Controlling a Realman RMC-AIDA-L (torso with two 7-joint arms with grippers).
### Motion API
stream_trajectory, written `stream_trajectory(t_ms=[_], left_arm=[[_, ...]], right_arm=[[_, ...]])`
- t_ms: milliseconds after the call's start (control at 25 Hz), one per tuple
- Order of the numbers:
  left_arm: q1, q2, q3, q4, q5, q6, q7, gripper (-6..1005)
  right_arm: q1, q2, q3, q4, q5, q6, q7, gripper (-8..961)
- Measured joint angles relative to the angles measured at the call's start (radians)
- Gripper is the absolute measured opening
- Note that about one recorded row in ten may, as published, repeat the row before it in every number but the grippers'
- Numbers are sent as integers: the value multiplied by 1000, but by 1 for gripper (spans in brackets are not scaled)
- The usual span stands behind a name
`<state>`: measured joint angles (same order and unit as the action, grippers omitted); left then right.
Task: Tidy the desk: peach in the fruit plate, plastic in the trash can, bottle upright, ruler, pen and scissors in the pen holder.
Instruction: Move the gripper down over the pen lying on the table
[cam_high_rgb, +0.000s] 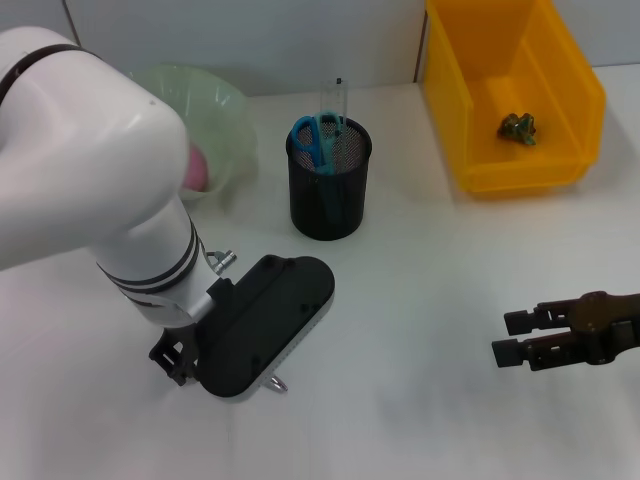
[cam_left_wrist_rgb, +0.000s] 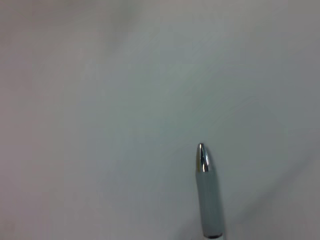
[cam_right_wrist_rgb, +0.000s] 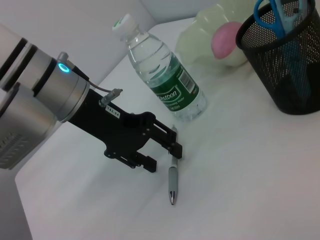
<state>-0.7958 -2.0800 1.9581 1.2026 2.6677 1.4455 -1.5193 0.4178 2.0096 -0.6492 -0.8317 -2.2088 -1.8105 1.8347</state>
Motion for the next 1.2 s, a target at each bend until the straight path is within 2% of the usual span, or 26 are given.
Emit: stream_trajectory(t_ms=[440,1200], left_arm=[[-2,0,13,-4,4,10,-19,643],[-2,0,31,-4,5,12,-37,504]], right_arm=[[15,9,-4,2,0,4,-2,808],[19,12,-4,2,-2,3,-3,806]])
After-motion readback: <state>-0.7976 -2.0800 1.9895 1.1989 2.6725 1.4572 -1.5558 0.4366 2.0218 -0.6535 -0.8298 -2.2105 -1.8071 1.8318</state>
